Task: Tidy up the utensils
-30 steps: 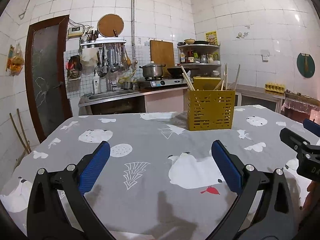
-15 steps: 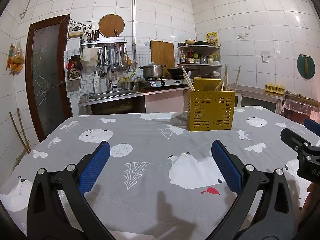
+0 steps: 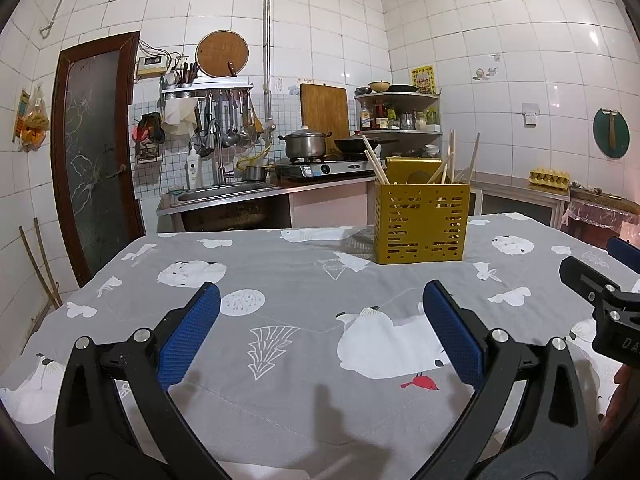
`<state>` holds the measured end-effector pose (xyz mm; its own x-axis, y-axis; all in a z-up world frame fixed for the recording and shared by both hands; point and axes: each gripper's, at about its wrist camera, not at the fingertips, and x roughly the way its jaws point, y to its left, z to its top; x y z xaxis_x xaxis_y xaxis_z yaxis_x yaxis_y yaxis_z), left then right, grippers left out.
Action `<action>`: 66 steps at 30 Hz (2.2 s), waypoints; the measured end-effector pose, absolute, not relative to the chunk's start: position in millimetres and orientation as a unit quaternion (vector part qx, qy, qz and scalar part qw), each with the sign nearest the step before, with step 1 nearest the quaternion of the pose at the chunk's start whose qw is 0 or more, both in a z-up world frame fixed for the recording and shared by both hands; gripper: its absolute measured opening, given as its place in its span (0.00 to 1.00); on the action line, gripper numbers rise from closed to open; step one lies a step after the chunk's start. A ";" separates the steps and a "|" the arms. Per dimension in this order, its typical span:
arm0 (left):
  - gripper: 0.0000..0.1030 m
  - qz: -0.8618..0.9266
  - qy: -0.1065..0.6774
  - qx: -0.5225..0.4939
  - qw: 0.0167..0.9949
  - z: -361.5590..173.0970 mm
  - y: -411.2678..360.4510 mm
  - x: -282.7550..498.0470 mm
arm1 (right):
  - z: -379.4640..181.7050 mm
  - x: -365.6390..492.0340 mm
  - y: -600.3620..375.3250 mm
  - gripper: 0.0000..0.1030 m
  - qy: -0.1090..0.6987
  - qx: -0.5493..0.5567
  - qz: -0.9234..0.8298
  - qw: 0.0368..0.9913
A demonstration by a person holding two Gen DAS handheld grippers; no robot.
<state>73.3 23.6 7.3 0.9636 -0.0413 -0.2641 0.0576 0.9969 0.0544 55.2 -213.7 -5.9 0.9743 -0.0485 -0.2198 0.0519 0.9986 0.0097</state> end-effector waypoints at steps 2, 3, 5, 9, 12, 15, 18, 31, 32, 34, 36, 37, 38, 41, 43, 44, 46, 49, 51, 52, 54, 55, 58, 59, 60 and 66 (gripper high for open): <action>0.95 -0.025 0.132 0.030 0.990 7.5 23.8 73.1 | -5.8 55.3 -213.7 0.96 0.110 0.008 -0.025 0.994; 0.95 -0.025 0.133 0.030 0.990 7.6 23.6 73.3 | -5.8 55.1 -213.6 0.96 0.110 0.008 -0.025 0.994; 0.95 -0.025 0.132 0.031 0.990 7.4 23.6 73.0 | -5.8 55.1 -213.5 0.96 0.110 0.008 -0.025 0.994; 0.95 -0.025 0.131 0.031 0.991 7.7 23.7 73.0 | -5.6 55.1 -213.6 0.96 0.110 0.008 -0.025 0.994; 0.95 -0.025 0.131 0.030 0.991 7.9 23.7 73.0 | -5.5 55.1 -213.6 0.96 0.110 0.008 -0.025 0.994; 0.95 -0.025 0.131 0.030 0.991 7.9 23.5 73.2 | -5.6 55.1 -213.5 0.96 0.110 0.008 -0.025 0.994; 0.95 -0.025 0.131 0.030 0.991 7.8 23.7 73.1 | -5.7 55.1 -213.8 0.96 0.110 0.009 -0.025 0.994; 0.95 -0.025 0.131 0.030 0.991 7.5 22.7 72.2 | -5.8 55.4 -213.9 0.96 0.111 0.007 -0.025 0.994; 0.95 -0.025 0.131 0.029 0.991 7.5 23.0 72.3 | -5.8 55.4 -214.0 0.96 0.110 0.007 -0.025 0.994; 0.95 -0.025 0.132 0.028 0.991 7.5 23.1 72.2 | -5.7 55.4 -213.9 0.96 0.110 0.007 -0.025 0.994; 0.95 -0.026 0.133 0.026 0.990 6.3 23.3 72.1 | -5.9 55.7 -214.1 0.96 0.111 0.007 -0.025 0.993; 0.95 -0.026 0.133 0.026 0.990 6.1 23.0 71.9 | -5.9 55.6 -214.3 0.96 0.111 0.007 -0.025 0.993; 0.95 -0.026 0.133 0.025 0.990 5.7 22.7 71.5 | -5.7 55.2 -214.0 0.96 0.110 0.007 -0.025 0.994; 0.95 -0.026 0.132 0.026 0.990 5.9 23.2 71.6 | -5.7 55.4 -213.9 0.96 0.110 0.007 -0.025 0.994; 0.95 -0.026 0.132 0.026 0.991 5.9 22.9 71.7 | -5.6 55.3 -213.9 0.96 0.110 0.007 -0.025 0.994; 0.95 -0.026 0.132 0.026 0.991 5.3 23.0 71.8 | -5.7 55.4 -214.0 0.96 0.110 0.007 -0.025 0.994; 0.95 -0.026 0.131 0.026 0.991 4.8 22.2 71.7 | -5.7 55.4 -214.3 0.96 0.110 0.007 -0.025 0.994; 0.95 -0.026 0.131 0.026 0.991 4.9 22.4 71.4 | -5.7 55.4 -214.2 0.96 0.110 0.007 -0.025 0.994; 0.95 -0.027 0.131 0.026 0.991 4.9 22.5 71.4 | -5.7 55.4 -214.0 0.96 0.109 0.007 -0.025 0.994; 0.95 -0.026 0.131 0.026 0.991 5.3 23.0 71.4 | -5.7 55.8 -214.1 0.96 0.110 0.007 -0.025 0.994; 0.95 -0.026 0.130 0.027 0.991 5.2 22.3 71.1 | -5.7 55.4 -214.2 0.96 0.110 0.007 -0.025 0.994; 0.95 -0.026 0.129 0.027 0.991 5.1 21.9 71.0 | -5.8 55.7 -214.2 0.96 0.110 0.007 -0.025 0.994; 0.95 -0.026 0.130 0.026 0.991 5.1 21.8 71.1 | -5.7 55.5 -214.2 0.96 0.110 0.007 -0.025 0.994; 0.95 -0.026 0.130 0.026 0.991 5.0 22.4 70.8 | -5.7 55.3 -214.0 0.96 0.110 0.007 -0.025 0.994; 0.95 -0.026 0.131 0.025 0.991 5.0 22.1 70.9 | -5.8 55.6 -214.2 0.96 0.111 0.007 -0.025 0.994; 0.95 -0.027 0.135 0.023 0.990 5.1 22.2 71.1 | -5.6 55.2 -213.9 0.96 0.110 0.007 -0.025 0.994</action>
<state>71.1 22.2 5.1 0.9624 -0.0467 -0.2677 0.0588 0.9976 0.0376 55.2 -213.9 -5.6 0.9744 -0.0485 -0.2195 0.0516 0.9986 0.0080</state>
